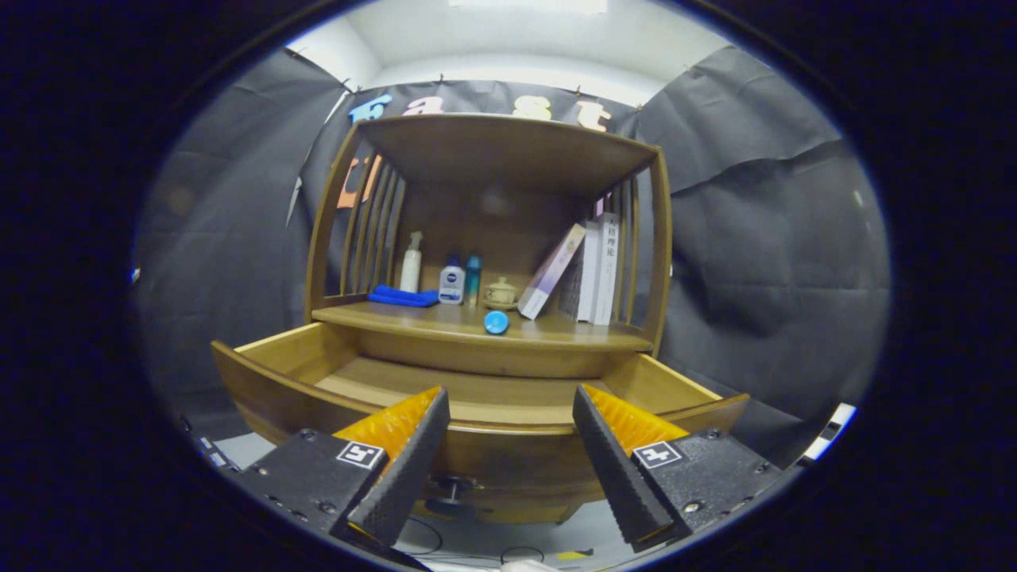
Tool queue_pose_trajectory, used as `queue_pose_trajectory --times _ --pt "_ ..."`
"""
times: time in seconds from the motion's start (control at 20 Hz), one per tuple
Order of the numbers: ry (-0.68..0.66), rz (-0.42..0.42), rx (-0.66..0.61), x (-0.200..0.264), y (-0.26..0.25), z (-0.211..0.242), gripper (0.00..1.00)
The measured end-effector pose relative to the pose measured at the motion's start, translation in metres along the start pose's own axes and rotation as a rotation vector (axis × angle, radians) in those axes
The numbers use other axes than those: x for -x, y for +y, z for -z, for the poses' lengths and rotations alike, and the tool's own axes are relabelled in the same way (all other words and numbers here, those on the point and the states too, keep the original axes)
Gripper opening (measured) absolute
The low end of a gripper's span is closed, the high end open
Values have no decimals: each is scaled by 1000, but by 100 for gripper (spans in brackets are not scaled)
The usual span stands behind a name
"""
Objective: Pull open the drawer, take out the items inside it, and place them on the countertop above the cabinet.
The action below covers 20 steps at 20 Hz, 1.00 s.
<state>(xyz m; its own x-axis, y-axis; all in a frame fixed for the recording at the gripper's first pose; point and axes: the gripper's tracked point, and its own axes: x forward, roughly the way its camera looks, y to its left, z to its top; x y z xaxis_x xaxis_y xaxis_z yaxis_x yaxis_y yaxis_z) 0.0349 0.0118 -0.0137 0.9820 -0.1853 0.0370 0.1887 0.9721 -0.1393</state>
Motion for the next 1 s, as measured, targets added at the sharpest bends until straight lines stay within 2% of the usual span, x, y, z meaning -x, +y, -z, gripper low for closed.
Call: queue_pose_trajectory --times 0.3,0.45,0.55,0.75,1.0 --pt "27 -25 -15 19 11 11 99" --pt "88 -45 -18 25 22 35 99" --pt "114 -28 -28 27 20 49 99" --pt "189 -35 -37 17 23 77 99" --pt "167 -13 -33 8 19 76 99"
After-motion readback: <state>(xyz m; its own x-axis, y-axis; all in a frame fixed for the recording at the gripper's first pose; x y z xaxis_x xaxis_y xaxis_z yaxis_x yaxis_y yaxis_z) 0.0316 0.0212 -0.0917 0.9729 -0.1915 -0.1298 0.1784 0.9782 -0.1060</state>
